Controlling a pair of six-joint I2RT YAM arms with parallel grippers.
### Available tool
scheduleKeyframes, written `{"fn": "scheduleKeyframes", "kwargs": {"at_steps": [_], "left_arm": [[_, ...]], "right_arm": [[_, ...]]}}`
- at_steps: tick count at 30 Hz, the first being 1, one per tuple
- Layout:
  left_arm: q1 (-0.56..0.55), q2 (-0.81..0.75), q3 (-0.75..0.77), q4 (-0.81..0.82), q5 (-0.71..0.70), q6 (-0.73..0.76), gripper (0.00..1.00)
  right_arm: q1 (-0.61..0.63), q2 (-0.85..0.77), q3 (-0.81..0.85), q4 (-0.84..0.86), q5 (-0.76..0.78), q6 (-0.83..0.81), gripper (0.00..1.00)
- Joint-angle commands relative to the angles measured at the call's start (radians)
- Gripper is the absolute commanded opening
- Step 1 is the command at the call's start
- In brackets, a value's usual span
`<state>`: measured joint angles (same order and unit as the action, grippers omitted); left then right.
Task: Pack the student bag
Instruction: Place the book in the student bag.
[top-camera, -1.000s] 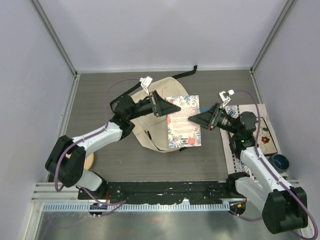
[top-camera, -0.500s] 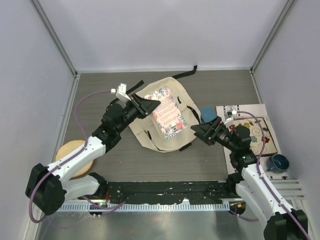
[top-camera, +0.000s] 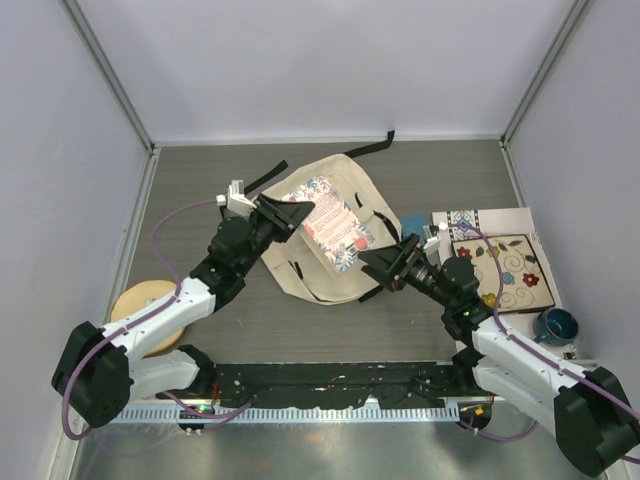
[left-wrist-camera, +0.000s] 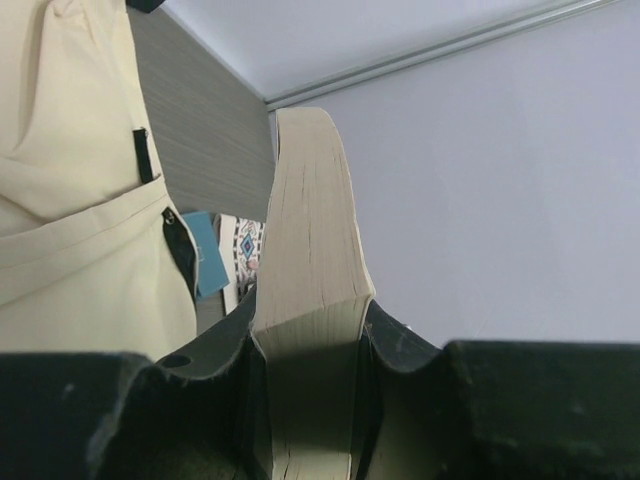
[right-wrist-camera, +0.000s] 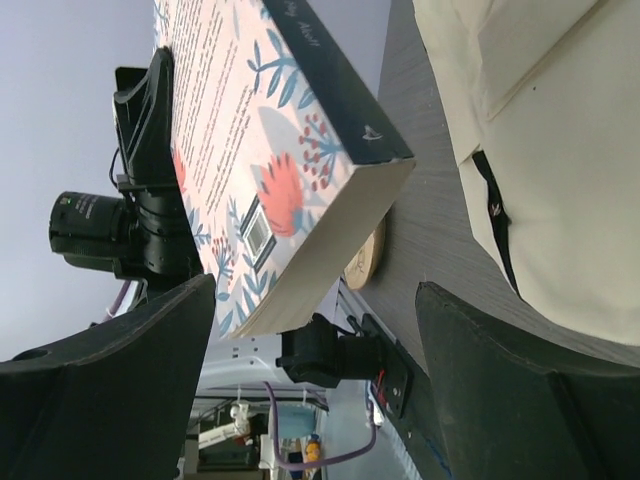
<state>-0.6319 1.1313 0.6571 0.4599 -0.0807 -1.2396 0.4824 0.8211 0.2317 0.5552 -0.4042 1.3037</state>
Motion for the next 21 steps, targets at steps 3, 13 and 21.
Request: {"fn": "scheduleKeyframes", "kwargs": {"at_steps": [3,13,21], "left_arm": [[-0.009,-0.028,-0.004,0.200,-0.054,-0.101,0.00],[-0.022,0.042,-0.036,0.352,-0.039,-0.173,0.00],[-0.035,0.071,-0.043,0.378,-0.037,-0.170,0.00]], "right_arm": [[0.019,0.059,0.046,0.192,0.093,0.008,0.86],[0.059,0.199,0.095,0.394,0.128,0.060,0.87],[0.087,0.277,0.121,0.497,0.143,0.088,0.63]]}}
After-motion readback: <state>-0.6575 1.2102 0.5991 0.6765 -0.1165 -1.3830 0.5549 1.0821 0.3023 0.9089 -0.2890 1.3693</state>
